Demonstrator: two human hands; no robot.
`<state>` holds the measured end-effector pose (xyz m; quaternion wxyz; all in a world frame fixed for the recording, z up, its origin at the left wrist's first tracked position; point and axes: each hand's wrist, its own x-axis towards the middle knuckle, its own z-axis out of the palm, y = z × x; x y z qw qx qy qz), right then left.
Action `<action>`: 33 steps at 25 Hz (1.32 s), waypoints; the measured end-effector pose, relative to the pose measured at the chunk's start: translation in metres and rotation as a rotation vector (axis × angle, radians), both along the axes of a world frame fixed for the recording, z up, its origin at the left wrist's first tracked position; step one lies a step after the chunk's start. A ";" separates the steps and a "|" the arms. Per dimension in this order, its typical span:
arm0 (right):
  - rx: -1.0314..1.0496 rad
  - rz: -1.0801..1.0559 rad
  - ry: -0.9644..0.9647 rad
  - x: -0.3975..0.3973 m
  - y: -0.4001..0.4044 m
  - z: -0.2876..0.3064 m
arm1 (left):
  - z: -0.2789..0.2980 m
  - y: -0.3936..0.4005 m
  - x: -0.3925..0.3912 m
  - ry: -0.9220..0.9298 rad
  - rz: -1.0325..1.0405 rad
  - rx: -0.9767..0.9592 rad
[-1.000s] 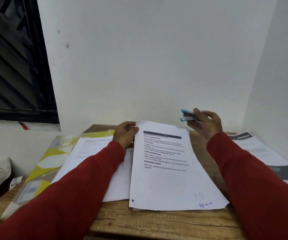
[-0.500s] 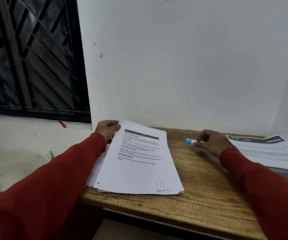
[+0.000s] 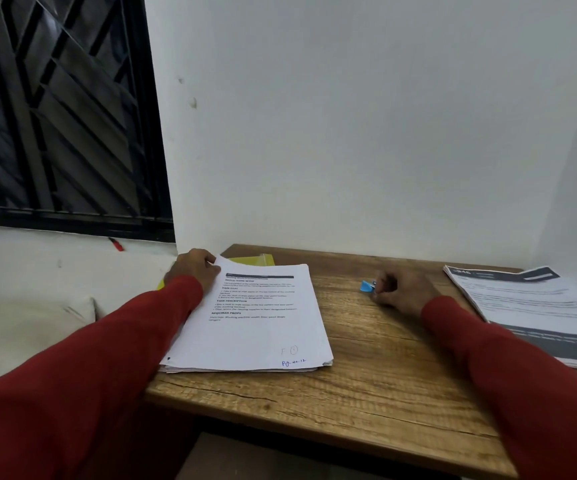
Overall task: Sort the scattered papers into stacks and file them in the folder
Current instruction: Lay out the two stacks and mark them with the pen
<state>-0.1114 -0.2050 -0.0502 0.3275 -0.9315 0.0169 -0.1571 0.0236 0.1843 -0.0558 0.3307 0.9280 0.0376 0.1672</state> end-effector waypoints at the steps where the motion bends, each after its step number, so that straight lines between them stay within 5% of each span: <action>1: 0.020 0.005 0.010 0.000 0.000 0.000 | 0.000 0.001 0.002 0.009 -0.003 0.018; 6: 0.081 0.011 0.017 -0.005 0.001 0.011 | 0.017 -0.026 -0.003 -0.146 -0.112 0.142; 11: 0.219 -0.108 -0.204 -0.018 -0.030 0.028 | 0.061 -0.108 -0.057 -0.106 -0.575 0.374; 16: -0.192 -0.055 0.115 -0.027 -0.037 0.009 | 0.057 -0.153 -0.114 0.293 -0.893 0.800; 18: -0.314 -0.030 0.149 -0.024 -0.032 0.007 | 0.041 -0.145 -0.123 0.311 -0.916 0.868; 23: -0.152 -0.024 -0.049 -0.022 -0.010 0.010 | 0.029 -0.111 -0.127 0.281 -0.830 0.784; 26: -0.025 0.061 -0.192 -0.030 0.034 0.016 | 0.032 -0.094 -0.132 0.293 -0.812 0.551; 30: 0.085 0.199 -0.282 -0.031 0.112 0.021 | 0.036 -0.066 -0.128 0.022 -0.664 0.230; 33: 0.018 0.300 -0.209 -0.027 0.158 0.009 | 0.035 -0.046 -0.127 -0.125 -0.511 0.280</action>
